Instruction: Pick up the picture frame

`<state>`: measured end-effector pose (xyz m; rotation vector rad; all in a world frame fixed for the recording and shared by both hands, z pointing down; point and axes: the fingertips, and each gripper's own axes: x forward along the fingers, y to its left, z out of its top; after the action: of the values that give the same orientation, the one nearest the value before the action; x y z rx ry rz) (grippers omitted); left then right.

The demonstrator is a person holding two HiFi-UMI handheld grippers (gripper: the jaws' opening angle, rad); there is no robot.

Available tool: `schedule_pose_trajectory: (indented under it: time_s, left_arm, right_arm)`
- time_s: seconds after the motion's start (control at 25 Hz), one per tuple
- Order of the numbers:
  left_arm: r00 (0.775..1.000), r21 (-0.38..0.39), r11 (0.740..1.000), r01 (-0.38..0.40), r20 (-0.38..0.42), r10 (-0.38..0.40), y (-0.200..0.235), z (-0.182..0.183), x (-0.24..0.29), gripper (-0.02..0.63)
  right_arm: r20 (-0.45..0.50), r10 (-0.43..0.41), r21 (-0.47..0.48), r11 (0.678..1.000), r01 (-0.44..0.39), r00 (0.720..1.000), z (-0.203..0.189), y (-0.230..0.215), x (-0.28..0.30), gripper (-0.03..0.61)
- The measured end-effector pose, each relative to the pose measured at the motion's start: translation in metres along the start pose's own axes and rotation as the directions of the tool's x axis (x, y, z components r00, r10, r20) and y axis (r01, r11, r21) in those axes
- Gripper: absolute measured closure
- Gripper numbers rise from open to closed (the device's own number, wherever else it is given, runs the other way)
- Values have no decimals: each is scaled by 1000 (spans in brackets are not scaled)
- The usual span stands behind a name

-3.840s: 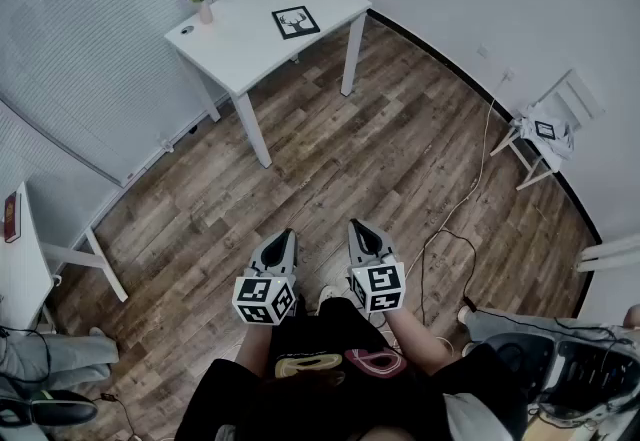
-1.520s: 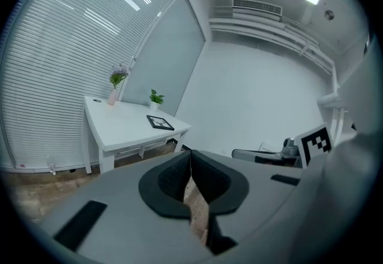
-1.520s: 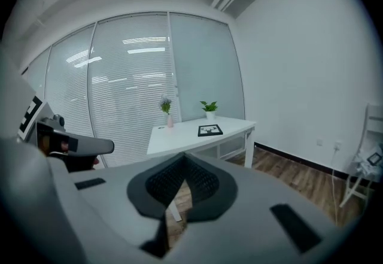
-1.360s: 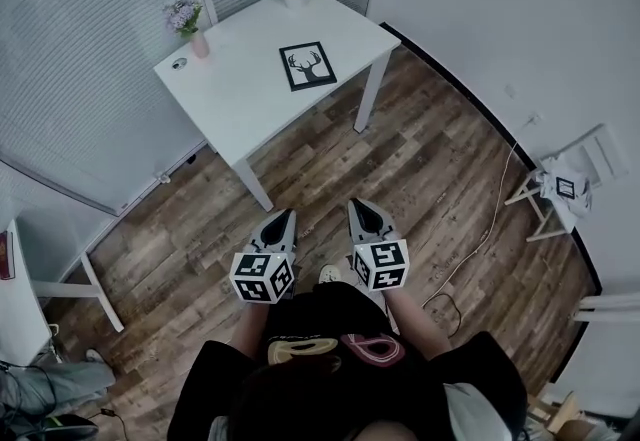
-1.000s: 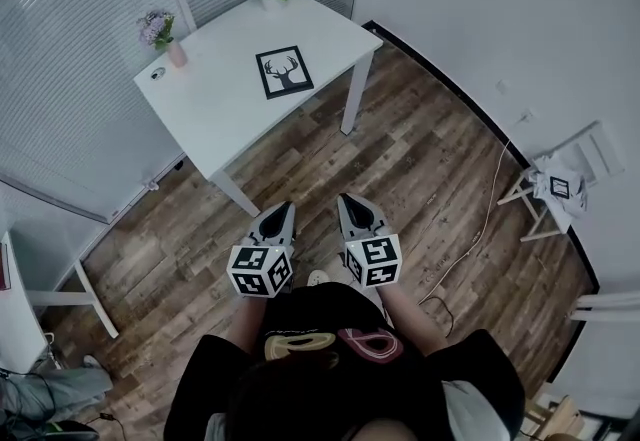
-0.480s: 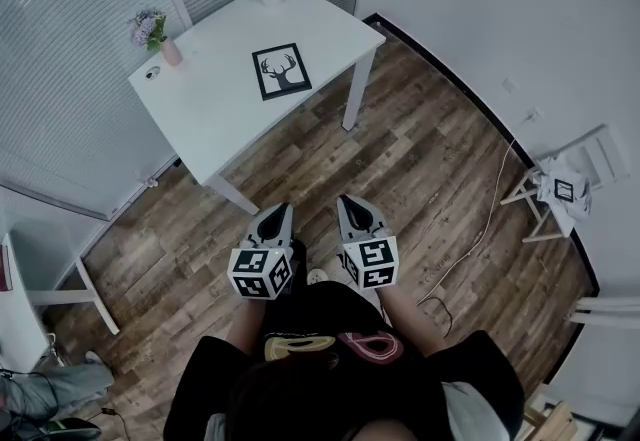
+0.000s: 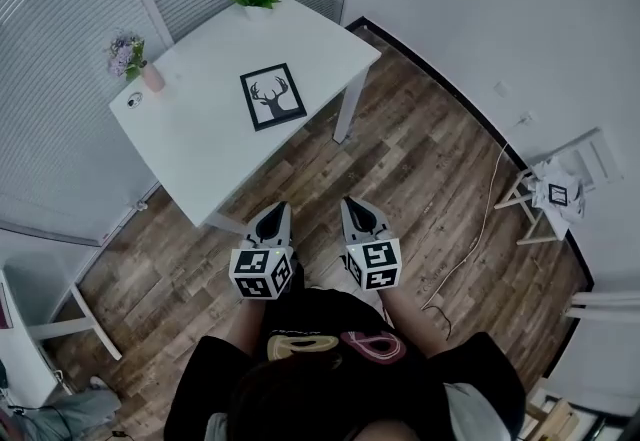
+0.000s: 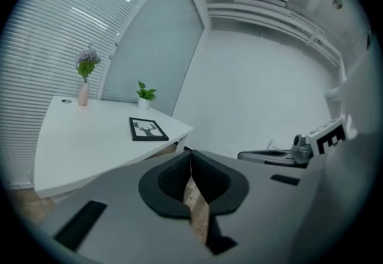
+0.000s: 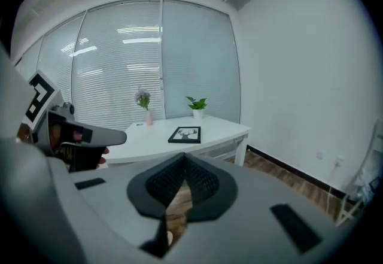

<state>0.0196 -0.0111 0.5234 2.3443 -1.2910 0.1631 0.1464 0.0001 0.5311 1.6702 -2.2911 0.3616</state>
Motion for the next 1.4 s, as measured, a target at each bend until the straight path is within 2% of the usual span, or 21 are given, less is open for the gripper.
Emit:
schedule_pose_trajectory:
  time_s: [0.32,0.68,0.92,1.4]
  left_arm:
    - [998,-6,999,-54,-11,54,68,49,57,597]
    - [998,-20,998,-52,-41,51,126,80,101,595]
    - [996,-35,998,-60,-72,57,152,89,119,595]
    - [986,-71,986,-150,-80,144,174,97,129,595]
  right_arm:
    - [-2,-12,13,1000,13,1000,42,-7,83,568]
    - [-33,-49,30,998,50,998,62,-5,147,568]
    - [-59,-72,53,996,75,996,66,-1,172,569]
    - [-67,-71,56,996,74,995,78,-13,197,568]
